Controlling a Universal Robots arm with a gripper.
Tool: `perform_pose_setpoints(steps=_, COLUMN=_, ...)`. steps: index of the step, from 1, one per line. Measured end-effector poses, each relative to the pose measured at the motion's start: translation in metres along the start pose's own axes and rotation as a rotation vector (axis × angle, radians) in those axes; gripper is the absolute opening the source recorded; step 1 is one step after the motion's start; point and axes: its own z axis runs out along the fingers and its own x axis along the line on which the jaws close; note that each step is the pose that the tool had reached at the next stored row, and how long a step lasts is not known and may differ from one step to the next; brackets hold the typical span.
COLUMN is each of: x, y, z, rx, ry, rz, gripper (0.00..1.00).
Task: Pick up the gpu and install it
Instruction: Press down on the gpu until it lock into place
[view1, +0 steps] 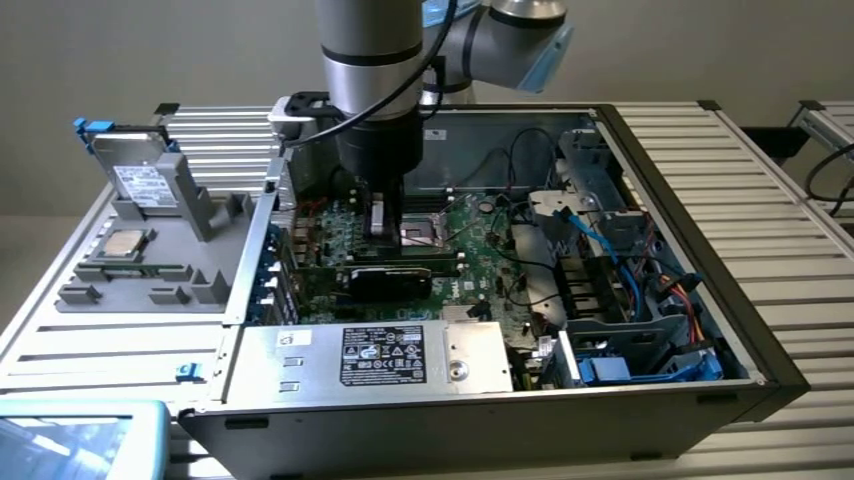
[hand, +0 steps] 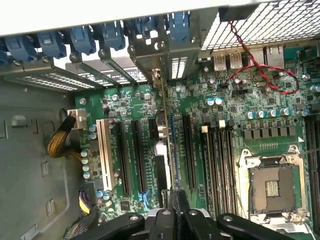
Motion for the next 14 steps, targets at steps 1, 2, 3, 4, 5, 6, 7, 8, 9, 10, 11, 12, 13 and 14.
perform_pose_setpoints(steps=1, x=0.000, y=0.0002, z=-0.0045, rx=0.0000, ry=-0.0002, rz=0.000, gripper=0.12)
perform_pose_setpoints(steps=2, x=0.001, y=0.0005, z=-0.0094, rx=-0.0002, ry=0.0000, rz=0.000, gripper=0.12)
perform_pose_setpoints(steps=3, x=0.001, y=0.0007, z=-0.0137, rx=-0.0002, ry=-0.0001, rz=0.000, gripper=0.12)
perform_pose_setpoints(steps=4, x=0.001, y=0.0010, z=-0.0185, rx=-0.0005, ry=0.0002, rz=0.000, gripper=0.12)
perform_pose_setpoints(steps=5, x=0.001, y=0.0012, z=-0.0219, rx=-0.0018, ry=0.0002, rz=0.000, gripper=0.12)
perform_pose_setpoints(steps=6, x=0.001, y=0.0011, z=-0.0237, rx=-0.0047, ry=0.0006, rz=0.000, gripper=0.12)
perform_pose_setpoints(steps=7, x=0.001, y=0.0012, z=-0.0238, rx=-0.0051, ry=0.0005, rz=-0.001, gripper=0.12)
perform_pose_setpoints(steps=8, x=0.001, y=0.0012, z=-0.0238, rx=-0.0051, ry=0.0005, rz=-0.001, gripper=0.12)
perform_pose_setpoints(steps=9, x=0.001, y=0.0012, z=-0.0238, rx=-0.0051, ry=0.0004, rz=-0.001, gripper=0.12)
perform_pose_setpoints(steps=10, x=0.001, y=0.0012, z=-0.0238, rx=-0.0051, ry=0.0005, rz=-0.001, gripper=0.12)
perform_pose_setpoints(steps=11, x=0.001, y=0.0012, z=-0.0238, rx=-0.0051, ry=0.0005, rz=-0.001, gripper=0.12)
perform_pose_setpoints(steps=12, x=0.001, y=0.0012, z=-0.0238, rx=-0.0051, ry=0.0005, rz=-0.001, gripper=0.12)
perform_pose_setpoints(steps=13, x=0.001, y=0.0012, z=-0.0238, rx=-0.0051, ry=0.0005, rz=-0.001, gripper=0.12)
perform_pose_setpoints(steps=14, x=0.001, y=0.0012, z=-0.0238, rx=-0.0051, ry=0.0005, rz=-0.001, gripper=0.12)
